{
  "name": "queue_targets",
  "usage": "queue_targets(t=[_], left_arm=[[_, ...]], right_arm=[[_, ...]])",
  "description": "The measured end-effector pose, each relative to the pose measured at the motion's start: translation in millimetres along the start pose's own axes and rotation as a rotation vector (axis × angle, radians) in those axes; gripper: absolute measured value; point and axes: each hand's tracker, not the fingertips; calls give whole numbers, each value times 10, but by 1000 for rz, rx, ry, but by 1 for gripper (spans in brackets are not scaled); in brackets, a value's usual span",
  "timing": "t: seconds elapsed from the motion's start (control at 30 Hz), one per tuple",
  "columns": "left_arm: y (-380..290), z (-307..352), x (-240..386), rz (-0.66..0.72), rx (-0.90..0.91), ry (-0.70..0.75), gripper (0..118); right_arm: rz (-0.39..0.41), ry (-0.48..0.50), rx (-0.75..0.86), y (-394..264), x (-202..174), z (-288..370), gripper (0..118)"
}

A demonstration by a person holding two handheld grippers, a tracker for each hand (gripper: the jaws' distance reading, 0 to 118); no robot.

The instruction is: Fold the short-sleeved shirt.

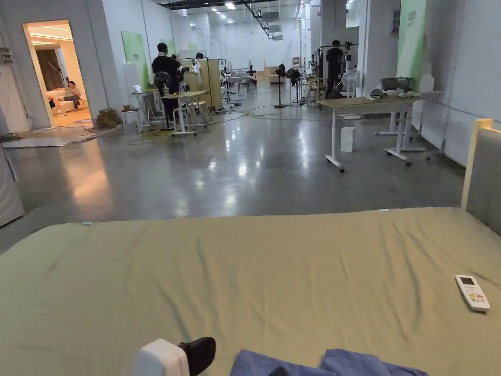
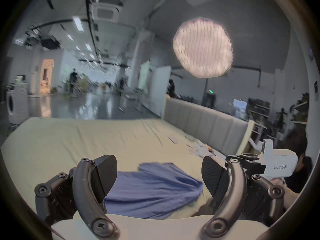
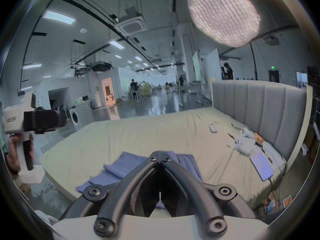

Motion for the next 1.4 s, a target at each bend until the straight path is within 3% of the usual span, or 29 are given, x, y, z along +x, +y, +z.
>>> queue_targets(t=[0.1,0.17,0.23,0.33,0.4,0.43,0.47,0.5,0.87,1.4], left_arm=[[-85,400,129,-51,79,205,99],[-180,521,207,-74,84,275,90],[-267,639,282,-63,81,301,80],[-393,711,326,-45,77,323,74],[-454,750,364,-20,65,315,56],[-478,737,340,-10,56,307,41],[-497,727,355,0,44,311,13],[-513,726,380,8,36,322,7],[-621,685,360,22,-130,453,3],[-733,355,122,38,-186,367,3]], right_arm=[[18,10,32,73,-116,46,0],[20,36,21,82,-148,97,0],[39,47,14,55,-158,164,0],[92,21,-4,-19,-167,241,0],[102,10,-21,-69,-152,277,0],[100,7,-29,-85,-142,288,0],[93,2,-40,-97,-124,299,0],[83,-3,-46,-109,-107,311,0],[9,-37,-79,-192,24,360,0],[23,-34,-134,-312,26,158,0]])
